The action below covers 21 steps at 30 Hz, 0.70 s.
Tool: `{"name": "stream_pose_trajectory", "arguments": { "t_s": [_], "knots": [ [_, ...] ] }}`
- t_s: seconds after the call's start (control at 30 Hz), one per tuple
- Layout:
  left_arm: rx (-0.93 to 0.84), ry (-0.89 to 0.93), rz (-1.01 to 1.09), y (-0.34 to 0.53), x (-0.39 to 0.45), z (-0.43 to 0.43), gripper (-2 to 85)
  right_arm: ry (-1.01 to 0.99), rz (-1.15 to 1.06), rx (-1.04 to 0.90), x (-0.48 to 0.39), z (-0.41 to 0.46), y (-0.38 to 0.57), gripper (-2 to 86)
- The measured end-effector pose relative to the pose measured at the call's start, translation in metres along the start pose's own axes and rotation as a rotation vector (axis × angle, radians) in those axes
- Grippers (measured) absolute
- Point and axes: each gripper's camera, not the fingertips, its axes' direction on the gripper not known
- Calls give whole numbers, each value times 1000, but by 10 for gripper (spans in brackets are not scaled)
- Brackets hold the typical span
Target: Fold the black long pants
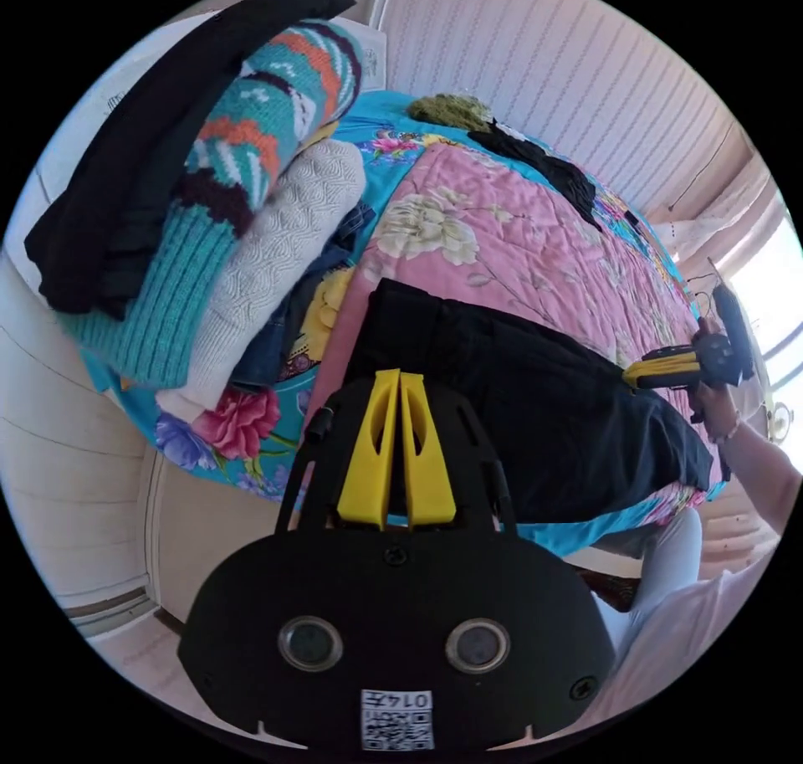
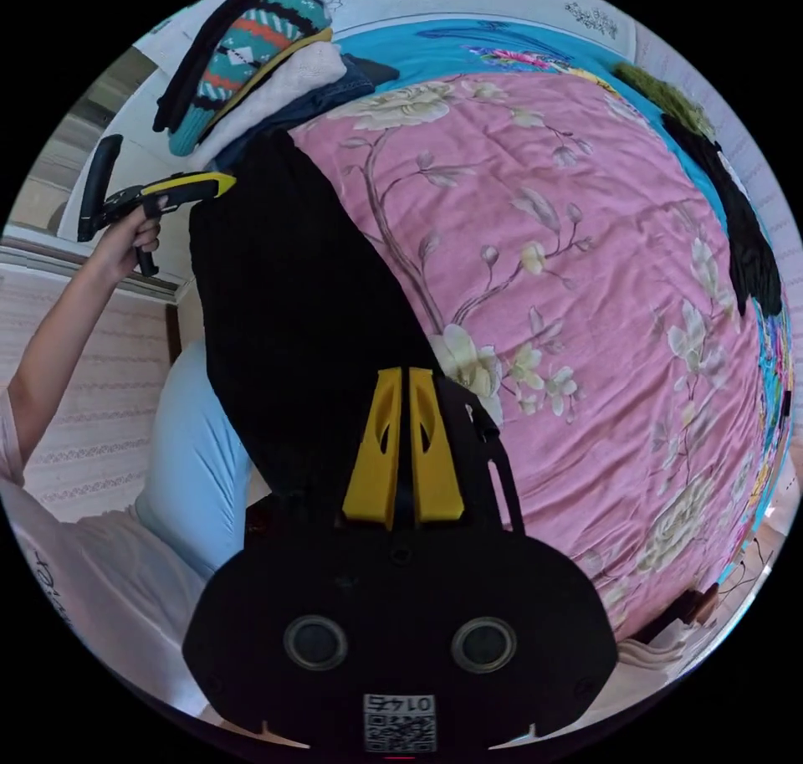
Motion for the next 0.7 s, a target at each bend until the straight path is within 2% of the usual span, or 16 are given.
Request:
{"name": "stream_pose_trajectory", "arguments": {
  "t_s": [0.17,0.23,0.33,0.5,0.57,0.7],
  "knots": [
    [155,2,-9,-10,-27,-45,-8,-58,-53,48,0,-42,-19,1],
    [133,-22,18,-18,-33,-44,-7,-54,-57,55,-1,-49,-27,0],
    [47,47,29,-23,-42,-30,0,-76,-41,24,2,-47,-42,0],
    [-63,4,-8,-21,-51,0,116,-61,-37,-11,-5,-35,-51,11],
    [-72,21,-15,-21,-54,9,116,-7,-17,-34,-9,-28,-54,31],
    [-32,61,-10,-17,-52,-1,56,8,4,-54,-13,-21,-53,44]
  ]
}}
